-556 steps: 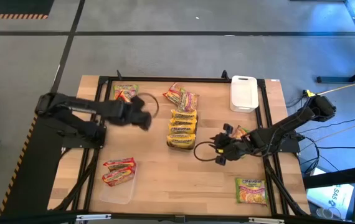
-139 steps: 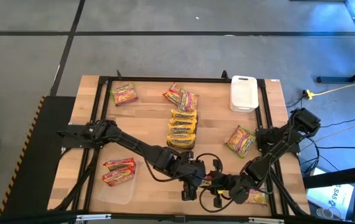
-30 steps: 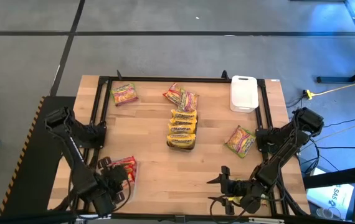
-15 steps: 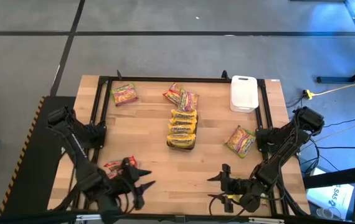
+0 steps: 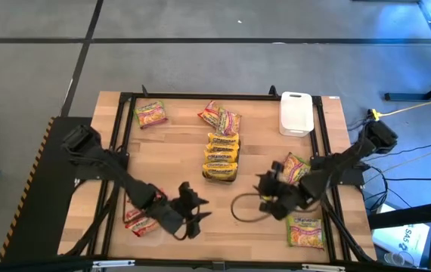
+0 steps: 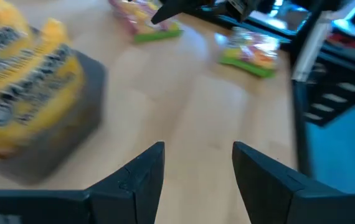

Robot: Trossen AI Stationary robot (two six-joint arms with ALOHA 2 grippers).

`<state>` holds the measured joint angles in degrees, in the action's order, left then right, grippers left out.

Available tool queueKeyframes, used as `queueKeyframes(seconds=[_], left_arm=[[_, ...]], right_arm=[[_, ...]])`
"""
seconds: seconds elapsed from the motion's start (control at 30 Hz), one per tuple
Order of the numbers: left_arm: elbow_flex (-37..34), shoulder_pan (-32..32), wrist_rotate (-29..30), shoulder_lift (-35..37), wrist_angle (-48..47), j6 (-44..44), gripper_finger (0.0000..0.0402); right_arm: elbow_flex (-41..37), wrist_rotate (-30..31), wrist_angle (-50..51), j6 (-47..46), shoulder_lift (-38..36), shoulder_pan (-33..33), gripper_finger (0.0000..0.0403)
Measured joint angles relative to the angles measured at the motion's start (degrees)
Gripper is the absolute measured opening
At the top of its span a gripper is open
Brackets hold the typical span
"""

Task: Sort Maruchan noodles
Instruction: Put the red noodle pack into the transparent bin

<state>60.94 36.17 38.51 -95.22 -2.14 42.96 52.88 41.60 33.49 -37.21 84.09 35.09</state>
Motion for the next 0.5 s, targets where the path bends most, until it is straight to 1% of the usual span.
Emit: queueKeyframes(seconds=[0.17,0.3,0.4,0.5], left_arm=[[-1.22,-4.68,0.65,0.0,0.29,-4.28,0.0182],[-1.22,-8.34,0.24,0.49,0.06,-9.88,0.0182],[-1.16,-11.71,0.18,4.51,-1.14,-12.9,0.0181],[-1.11,-16.84,0.34,9.59,-5.75,-13.59,0.0181]], right_arm=[[0.0,0.0,1.51,9.52,0.04,-7.2,0.014],[0.0,-0.45,1.57,14.77,0.04,-10.86,0.0121],[-0.03,-2.03,3.88,14.2,0.05,-11.62,0.0101],[-0.63,-2.13,5.25,10.56,0.07,-10.84,0.0078]])
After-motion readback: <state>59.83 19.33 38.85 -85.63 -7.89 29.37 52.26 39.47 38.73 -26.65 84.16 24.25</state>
